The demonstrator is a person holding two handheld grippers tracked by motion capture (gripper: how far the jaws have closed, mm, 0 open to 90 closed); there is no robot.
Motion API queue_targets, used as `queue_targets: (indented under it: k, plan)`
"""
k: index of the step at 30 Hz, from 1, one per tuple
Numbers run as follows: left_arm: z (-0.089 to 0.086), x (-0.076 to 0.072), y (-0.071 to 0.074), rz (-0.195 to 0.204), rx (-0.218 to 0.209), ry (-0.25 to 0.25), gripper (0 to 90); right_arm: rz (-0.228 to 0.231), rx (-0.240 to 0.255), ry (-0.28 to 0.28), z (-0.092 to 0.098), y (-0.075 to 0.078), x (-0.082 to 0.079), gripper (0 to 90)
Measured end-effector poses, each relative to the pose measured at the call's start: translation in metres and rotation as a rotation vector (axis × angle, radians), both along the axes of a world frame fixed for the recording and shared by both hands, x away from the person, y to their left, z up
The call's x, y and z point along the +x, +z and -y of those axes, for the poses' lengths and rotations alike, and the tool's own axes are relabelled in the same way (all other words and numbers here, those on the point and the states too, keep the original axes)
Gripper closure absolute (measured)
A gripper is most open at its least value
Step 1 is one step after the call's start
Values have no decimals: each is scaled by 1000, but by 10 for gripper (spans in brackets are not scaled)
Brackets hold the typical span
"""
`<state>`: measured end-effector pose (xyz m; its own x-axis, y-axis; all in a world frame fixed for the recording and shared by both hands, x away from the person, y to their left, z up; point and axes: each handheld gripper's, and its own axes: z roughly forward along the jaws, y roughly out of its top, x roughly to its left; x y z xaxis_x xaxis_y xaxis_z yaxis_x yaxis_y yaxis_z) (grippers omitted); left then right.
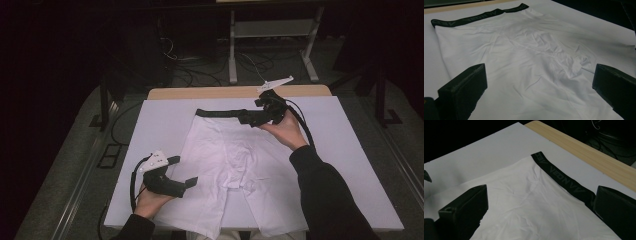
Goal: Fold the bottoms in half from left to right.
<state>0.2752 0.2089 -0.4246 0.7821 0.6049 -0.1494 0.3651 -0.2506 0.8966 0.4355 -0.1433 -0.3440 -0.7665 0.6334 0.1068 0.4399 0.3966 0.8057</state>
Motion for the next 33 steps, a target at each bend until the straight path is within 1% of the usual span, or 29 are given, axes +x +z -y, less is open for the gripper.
queue_targets:
  k: [12, 19, 26, 33]
  plan:
    - [0, 0, 0, 1, 0, -2, 0, -10, -17, 30, -25, -3, 9, 0]
    - [1, 0, 0, 0, -1, -5, 0, -10, -21, 36, -35, -5, 14, 0]
    - [1, 1, 0, -1, -1, -7, 0, -14, -34, 47, -44, -11, 19, 0]
    - [1, 1, 0, 0, -3, -8, 0, -20, -30, 51, -55, -18, 24, 0]
